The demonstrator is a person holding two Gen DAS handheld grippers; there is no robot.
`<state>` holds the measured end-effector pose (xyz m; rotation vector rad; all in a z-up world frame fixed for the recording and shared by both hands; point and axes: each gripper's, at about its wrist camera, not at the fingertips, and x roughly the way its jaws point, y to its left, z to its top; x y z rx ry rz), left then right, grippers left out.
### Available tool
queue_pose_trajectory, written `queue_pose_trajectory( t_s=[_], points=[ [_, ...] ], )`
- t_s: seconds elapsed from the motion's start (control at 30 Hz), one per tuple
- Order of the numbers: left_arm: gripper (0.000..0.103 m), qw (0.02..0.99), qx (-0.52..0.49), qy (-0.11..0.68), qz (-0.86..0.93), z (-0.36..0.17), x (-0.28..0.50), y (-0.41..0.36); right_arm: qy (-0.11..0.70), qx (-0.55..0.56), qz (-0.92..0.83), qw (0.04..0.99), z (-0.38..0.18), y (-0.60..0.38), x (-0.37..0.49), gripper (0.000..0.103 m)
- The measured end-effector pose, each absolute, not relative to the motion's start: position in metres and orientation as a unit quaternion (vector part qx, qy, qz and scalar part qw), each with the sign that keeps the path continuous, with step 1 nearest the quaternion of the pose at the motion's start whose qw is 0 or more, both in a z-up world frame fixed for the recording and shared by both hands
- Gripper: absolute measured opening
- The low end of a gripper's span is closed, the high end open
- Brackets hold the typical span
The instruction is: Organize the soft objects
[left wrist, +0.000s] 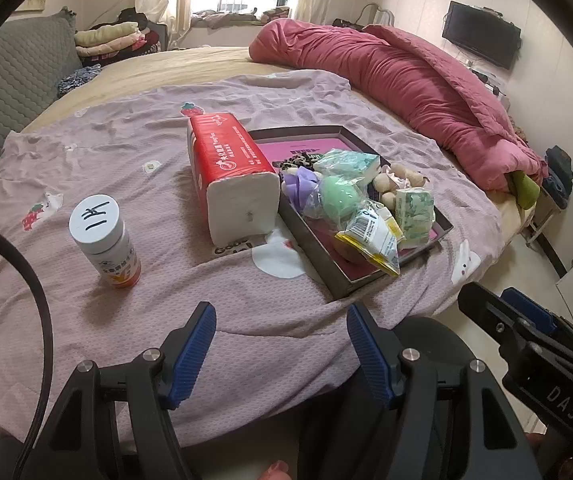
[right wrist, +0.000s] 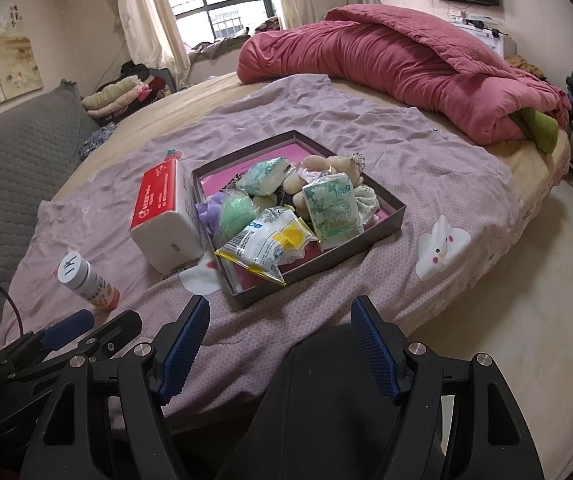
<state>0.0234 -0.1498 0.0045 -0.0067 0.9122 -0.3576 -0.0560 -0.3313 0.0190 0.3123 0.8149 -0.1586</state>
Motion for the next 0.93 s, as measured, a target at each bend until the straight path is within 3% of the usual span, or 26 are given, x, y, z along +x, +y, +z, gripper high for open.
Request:
queue_pose_trajectory(
  t_s=[0.93],
  points=[
    [0.067, 0.882, 0.003, 0.441, -0.163, -0.0014, 0.0234, -0.1410, 0.392, 0.142, -0.077, 0.906, 0.0177, -0.3272, -0.0518, 0.074]
  ],
)
